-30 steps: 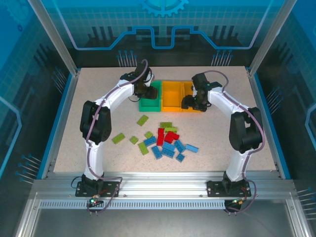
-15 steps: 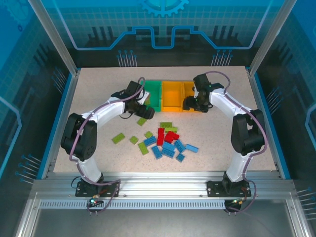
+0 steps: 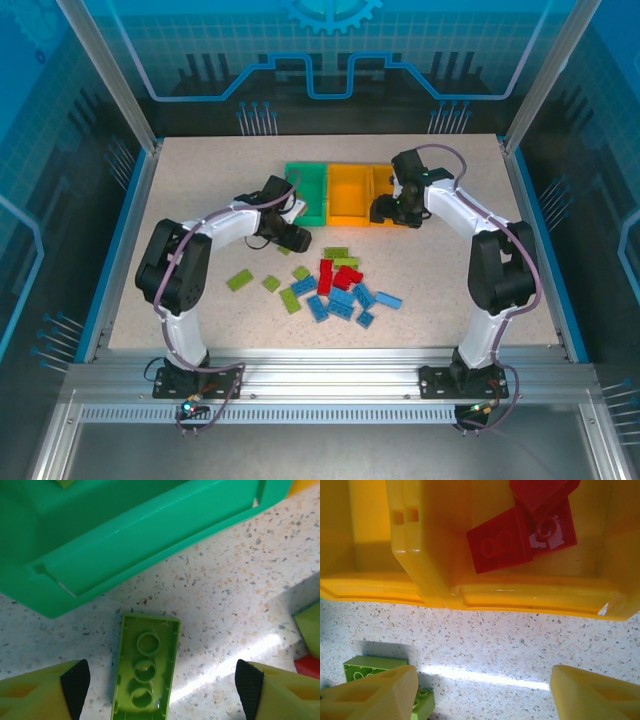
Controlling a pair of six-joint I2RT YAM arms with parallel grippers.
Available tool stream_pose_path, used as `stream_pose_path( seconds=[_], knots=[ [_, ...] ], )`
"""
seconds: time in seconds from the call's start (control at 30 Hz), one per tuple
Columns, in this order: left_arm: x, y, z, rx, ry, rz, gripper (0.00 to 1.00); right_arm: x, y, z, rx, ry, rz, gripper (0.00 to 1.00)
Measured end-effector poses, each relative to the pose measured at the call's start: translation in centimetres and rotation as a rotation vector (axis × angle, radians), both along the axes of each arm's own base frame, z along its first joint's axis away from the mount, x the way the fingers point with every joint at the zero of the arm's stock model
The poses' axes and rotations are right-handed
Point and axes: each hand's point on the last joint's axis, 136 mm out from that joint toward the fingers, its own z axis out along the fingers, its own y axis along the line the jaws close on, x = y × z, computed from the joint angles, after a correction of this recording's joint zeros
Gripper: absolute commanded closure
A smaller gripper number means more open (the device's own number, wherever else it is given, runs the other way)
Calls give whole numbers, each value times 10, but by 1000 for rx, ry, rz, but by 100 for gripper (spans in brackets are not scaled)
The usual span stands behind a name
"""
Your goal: Sort the legos into containers by color
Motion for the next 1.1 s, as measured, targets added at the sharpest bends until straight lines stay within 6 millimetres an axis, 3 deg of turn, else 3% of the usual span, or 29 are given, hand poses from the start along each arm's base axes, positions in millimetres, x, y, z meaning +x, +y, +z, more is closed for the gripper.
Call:
stream_pose_path(
  seconds=[0.27,0.43,0.63,0.87,1.0,1.1],
  knots=[
    [-7,5,-9,30,44,4,28,0,-1,0,-3,-1,-1,28],
    [-4,8,-14,59,64,17,45,0,-1,0,-5,0,-2,28],
    [-2,11,-22,86,80,18,46,1,-6,-1,-14,0,-13,28],
    [-2,13,-21,92,76,30,74,3,-13,-1,-18,-1,-30,28],
    [-2,13,-16,87,73,38,73,4,-13,-1,-18,-1,-31,28],
    [-2,13,0,71,50,55,72,4,-13,-1,-18,-1,-31,28]
  ],
)
